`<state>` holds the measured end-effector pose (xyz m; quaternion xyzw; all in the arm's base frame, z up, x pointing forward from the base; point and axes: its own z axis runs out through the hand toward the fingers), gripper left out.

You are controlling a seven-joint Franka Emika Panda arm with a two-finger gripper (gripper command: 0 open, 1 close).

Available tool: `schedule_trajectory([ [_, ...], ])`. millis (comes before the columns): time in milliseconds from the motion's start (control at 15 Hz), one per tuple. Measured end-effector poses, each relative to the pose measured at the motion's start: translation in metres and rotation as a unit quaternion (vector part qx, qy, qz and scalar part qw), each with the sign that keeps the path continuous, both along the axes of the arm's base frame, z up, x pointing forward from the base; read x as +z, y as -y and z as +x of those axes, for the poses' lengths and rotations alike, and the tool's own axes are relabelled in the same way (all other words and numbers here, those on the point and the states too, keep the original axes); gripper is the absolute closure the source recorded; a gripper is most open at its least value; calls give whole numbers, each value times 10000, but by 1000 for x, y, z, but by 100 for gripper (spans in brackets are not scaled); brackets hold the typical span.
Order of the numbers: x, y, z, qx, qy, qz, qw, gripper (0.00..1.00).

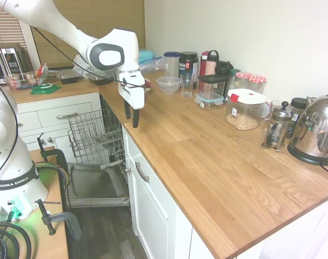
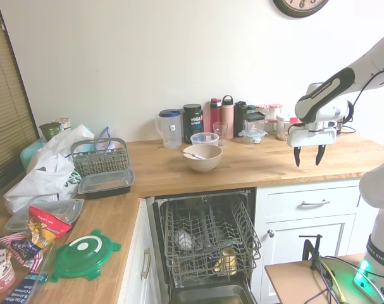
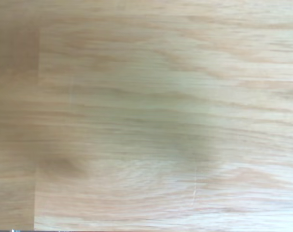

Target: Put the fork in the dishwasher

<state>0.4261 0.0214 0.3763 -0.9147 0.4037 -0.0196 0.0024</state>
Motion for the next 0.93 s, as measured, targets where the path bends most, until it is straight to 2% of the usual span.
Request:
schedule_trajectory([
  [200,0,-6,0,22,5,-43,10000,0],
  [333,4,-33,0,115,67,-188,9997,0],
  [667,45,-183,-26,701,498,-693,9939,0],
  [933,76,-257,-22,1094,870,-933,9858,0],
])
